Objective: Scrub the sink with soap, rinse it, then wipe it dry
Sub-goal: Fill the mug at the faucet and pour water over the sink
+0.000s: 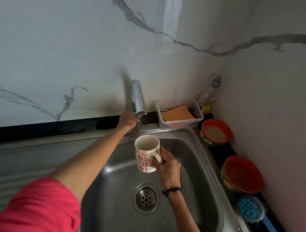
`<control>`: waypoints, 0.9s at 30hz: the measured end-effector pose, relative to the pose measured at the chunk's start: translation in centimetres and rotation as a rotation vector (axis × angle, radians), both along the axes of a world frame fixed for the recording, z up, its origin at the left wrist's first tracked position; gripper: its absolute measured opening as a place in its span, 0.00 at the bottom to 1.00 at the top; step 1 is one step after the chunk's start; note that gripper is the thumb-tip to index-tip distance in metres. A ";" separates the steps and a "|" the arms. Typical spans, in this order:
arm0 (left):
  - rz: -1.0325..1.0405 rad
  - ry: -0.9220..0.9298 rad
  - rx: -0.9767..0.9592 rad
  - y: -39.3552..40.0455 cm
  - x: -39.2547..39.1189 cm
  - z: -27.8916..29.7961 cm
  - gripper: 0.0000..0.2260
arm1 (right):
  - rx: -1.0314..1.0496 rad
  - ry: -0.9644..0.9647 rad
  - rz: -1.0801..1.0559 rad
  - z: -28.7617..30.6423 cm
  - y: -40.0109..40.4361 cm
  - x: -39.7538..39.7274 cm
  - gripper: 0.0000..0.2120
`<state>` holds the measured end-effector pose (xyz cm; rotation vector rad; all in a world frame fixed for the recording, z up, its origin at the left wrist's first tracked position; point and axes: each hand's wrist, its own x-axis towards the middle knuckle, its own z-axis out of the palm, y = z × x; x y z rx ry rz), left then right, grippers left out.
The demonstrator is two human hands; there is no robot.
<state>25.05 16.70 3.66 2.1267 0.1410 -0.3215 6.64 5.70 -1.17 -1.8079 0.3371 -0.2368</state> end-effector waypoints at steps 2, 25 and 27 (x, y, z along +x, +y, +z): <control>0.159 0.082 -0.202 -0.1 0.2 -0.6 0.11 | 0.017 0.001 0.012 -0.5 -0.4 0.7 0.17; 0.506 0.385 -0.886 1.2 -0.1 -2.3 0.05 | 0.165 -0.007 0.021 -5.9 -0.5 2.4 0.16; 0.506 0.389 -0.882 1.2 -0.1 -2.3 0.05 | 0.167 -0.004 -0.010 -6.0 -0.3 2.4 0.16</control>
